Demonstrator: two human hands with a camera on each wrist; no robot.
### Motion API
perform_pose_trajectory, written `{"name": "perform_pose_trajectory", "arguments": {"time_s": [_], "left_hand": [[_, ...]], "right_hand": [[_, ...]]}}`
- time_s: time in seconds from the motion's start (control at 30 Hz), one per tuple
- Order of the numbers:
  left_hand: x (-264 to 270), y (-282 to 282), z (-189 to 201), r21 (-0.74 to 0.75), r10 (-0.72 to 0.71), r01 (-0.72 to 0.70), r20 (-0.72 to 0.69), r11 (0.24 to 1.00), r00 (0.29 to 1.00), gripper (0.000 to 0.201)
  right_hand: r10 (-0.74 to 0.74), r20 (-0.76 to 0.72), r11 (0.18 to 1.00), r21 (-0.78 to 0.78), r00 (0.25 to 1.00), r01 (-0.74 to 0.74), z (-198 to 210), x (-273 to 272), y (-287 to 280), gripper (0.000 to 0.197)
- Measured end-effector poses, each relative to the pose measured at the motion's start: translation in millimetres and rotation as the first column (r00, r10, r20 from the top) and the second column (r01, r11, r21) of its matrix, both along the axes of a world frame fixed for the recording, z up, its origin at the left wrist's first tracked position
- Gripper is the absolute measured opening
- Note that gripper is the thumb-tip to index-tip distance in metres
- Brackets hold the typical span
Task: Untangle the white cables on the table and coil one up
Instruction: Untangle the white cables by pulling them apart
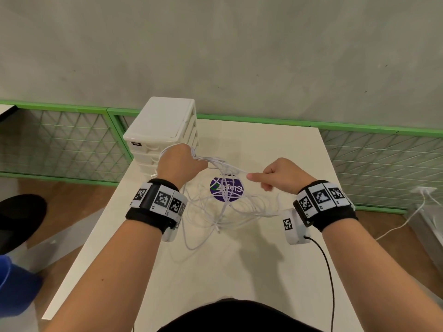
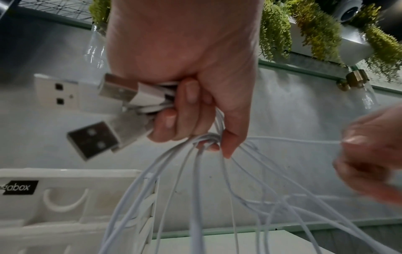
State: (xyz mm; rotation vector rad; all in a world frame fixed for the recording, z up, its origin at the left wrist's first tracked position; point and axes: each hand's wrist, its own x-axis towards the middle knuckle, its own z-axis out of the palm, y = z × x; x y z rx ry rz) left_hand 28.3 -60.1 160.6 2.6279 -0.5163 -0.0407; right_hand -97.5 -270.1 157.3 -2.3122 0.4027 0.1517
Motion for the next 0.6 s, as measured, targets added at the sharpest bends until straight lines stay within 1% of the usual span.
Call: {"name": "perform_pose_trajectory", "arguments": {"time_s": [0.03, 0.1, 0.17, 0.2, 0.23, 0.27, 0.3, 0.37, 0.43, 0.5, 0.53, 0.6], "left_hand": [[0.3, 0.4, -1.2, 0.004, 0.005, -0.005, 0.007, 1.000, 1.000, 0.041], [2.0, 2.2, -3.2, 0.008, 0.014, -0.014, 0.014, 1.000, 1.000, 0.042], [4.8, 4.1, -5.3, 0.007, 0.020, -0.020, 0.008, 1.000, 1.000, 0.043], [6.1, 5.5, -6.5, 0.005, 0.023, -0.023, -0.002, 1.000, 1.000, 0.043], [7.0, 6.9, -7.6, 0.007, 0.029, -0.029, -0.006, 1.000, 1.000, 0.044], [7.7, 8.7, -8.4, 0.013, 0.039, -0.039, -0.001, 0.999, 0.999, 0.044], [8.1, 10.7, -9.0, 0.020, 0.051, -0.052, 0.008, 0.998, 0.999, 0.045], [7.7, 12.6, -9.2, 0.022, 0.062, -0.062, 0.016, 0.998, 0.998, 0.045], [5.1, 11.0, -9.1, 0.019, 0.052, -0.052, 0.015, 0.998, 0.999, 0.044], [2.9, 8.5, -8.4, -0.001, 0.040, -0.040, 0.014, 0.999, 0.999, 0.045], [2.0, 7.4, -8.1, -0.007, 0.032, -0.032, 0.017, 0.999, 0.999, 0.045], [1.4, 7.0, -8.5, 0.007, 0.018, -0.019, 0.020, 1.000, 1.000, 0.044]], "right_hand": [[0.005, 0.040, 0.999, 0.042, 0.999, -0.007, -2.1, -0.1, -1.5, 0.043], [0.013, 0.174, 0.978, 0.202, 0.985, -0.049, -2.9, -3.5, -0.3, 0.033], [-0.039, 0.302, 0.924, 0.375, 0.953, -0.081, 1.2, -6.4, 2.4, 0.036], [-0.082, 0.317, 0.892, 0.446, 0.945, -0.072, 3.5, -7.1, 3.6, 0.041], [-0.111, 0.290, 0.872, 0.487, 0.950, -0.046, 6.1, -6.5, 4.1, 0.045], [-0.120, 0.228, 0.875, 0.484, 0.966, -0.005, 6.1, -4.7, 2.7, 0.046], [-0.111, 0.143, 0.902, 0.430, 0.983, 0.039, 5.7, -3.0, 1.3, 0.045], [-0.069, -0.047, 0.973, 0.216, 0.997, 0.077, 0.1, -0.9, -2.1, 0.038], [-0.018, -0.238, 0.999, 0.028, 0.971, 0.025, -5.9, -1.8, -0.1, 0.033], [-0.006, -0.385, 0.995, -0.097, 0.923, -0.034, -13.6, -1.0, 6.6, 0.038], [-0.023, -0.416, 0.990, -0.138, 0.909, -0.038, -17.6, -0.7, 9.5, 0.037], [-0.071, -0.385, 0.987, -0.158, 0.920, 0.010, -25.7, -0.5, 9.9, 0.030]]}}
